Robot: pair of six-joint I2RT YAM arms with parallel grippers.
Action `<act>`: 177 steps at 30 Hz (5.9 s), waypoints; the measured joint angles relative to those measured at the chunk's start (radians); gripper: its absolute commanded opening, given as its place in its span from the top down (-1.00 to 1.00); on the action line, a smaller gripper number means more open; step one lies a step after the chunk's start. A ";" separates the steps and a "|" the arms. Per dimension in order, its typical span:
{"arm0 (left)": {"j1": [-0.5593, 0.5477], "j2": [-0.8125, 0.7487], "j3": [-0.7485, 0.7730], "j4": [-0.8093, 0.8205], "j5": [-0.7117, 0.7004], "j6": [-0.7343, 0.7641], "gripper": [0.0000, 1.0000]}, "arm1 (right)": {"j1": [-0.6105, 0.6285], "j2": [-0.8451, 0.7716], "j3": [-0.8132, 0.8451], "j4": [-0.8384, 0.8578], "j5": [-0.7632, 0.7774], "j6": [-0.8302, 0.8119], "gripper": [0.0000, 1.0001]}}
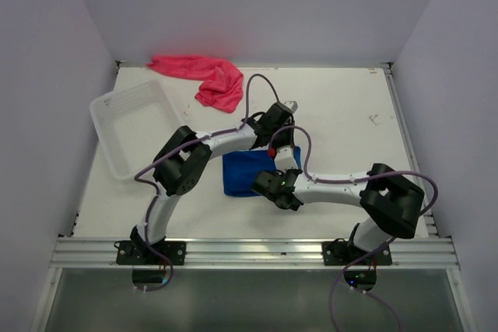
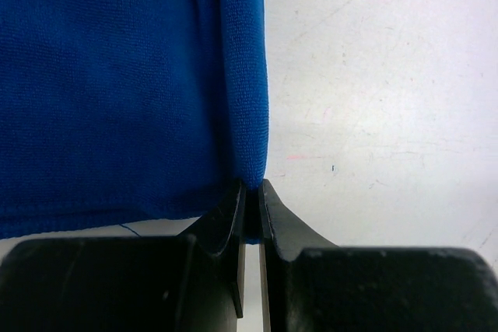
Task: Roll the towels
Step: Roll the towel
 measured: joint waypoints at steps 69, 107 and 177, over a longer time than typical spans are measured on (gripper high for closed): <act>0.078 -0.154 -0.346 0.270 -0.107 0.044 1.00 | -0.517 -0.378 -0.225 0.476 -0.711 0.053 0.32; 0.079 -0.183 -0.379 0.267 -0.114 0.046 1.00 | -0.559 -0.199 -0.304 0.728 -0.950 0.020 0.11; 0.111 -0.273 -0.367 0.264 0.030 -0.009 0.25 | -0.329 -0.274 -0.299 0.616 -0.606 -0.201 1.00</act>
